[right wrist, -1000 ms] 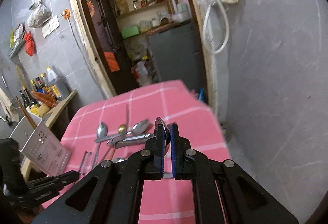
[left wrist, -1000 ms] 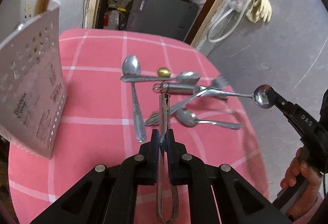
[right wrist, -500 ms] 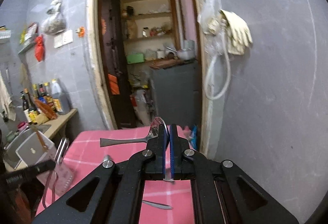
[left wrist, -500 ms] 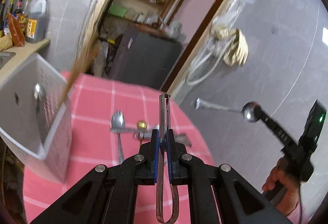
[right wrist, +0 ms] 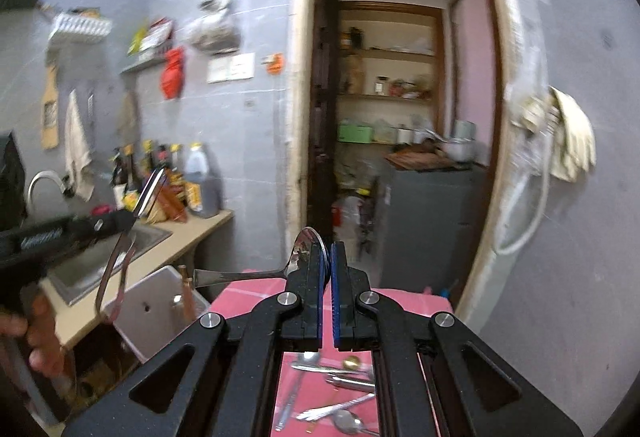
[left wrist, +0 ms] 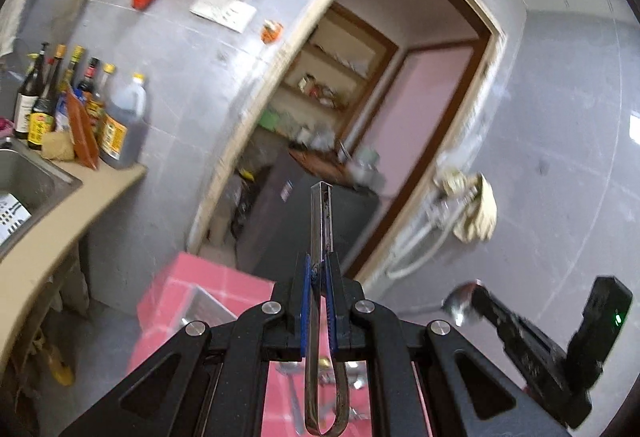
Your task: Organize utensils
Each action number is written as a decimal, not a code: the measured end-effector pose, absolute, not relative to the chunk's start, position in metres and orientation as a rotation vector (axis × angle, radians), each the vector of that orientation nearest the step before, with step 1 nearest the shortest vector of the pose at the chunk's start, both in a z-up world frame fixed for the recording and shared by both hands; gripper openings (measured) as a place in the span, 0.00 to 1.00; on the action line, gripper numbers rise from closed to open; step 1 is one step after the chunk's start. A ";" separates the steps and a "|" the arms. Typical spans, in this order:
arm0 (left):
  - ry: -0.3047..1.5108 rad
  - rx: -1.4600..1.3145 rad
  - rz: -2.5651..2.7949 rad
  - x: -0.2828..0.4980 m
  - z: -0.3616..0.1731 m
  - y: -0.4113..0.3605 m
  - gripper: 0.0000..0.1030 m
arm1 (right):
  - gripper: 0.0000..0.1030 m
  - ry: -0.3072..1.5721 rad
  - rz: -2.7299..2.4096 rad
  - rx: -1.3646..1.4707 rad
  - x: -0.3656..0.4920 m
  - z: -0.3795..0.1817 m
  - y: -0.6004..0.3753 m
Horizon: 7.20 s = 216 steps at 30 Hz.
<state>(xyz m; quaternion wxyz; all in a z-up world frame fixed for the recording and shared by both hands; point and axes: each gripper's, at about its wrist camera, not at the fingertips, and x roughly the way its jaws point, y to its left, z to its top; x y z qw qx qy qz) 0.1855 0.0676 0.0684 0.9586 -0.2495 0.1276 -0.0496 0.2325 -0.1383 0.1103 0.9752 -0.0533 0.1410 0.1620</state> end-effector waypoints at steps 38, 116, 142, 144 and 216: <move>0.230 -0.394 0.008 0.184 -0.012 0.100 0.15 | 0.11 0.461 0.562 -0.055 0.264 0.056 -0.056; 0.927 -0.129 -0.380 0.340 -0.129 -0.141 0.32 | 0.35 0.836 0.304 0.581 0.347 -0.172 -0.305; 0.837 -0.330 -0.258 0.296 -0.113 -0.092 0.06 | 0.35 0.988 0.239 0.710 0.381 -0.182 -0.268; 0.830 -0.357 -0.237 0.291 -0.112 -0.085 0.06 | 0.35 1.005 0.218 0.686 0.391 -0.182 -0.259; 0.252 -0.487 -0.134 0.197 0.066 0.114 0.05 | 0.02 0.361 0.707 0.271 0.272 0.085 -0.076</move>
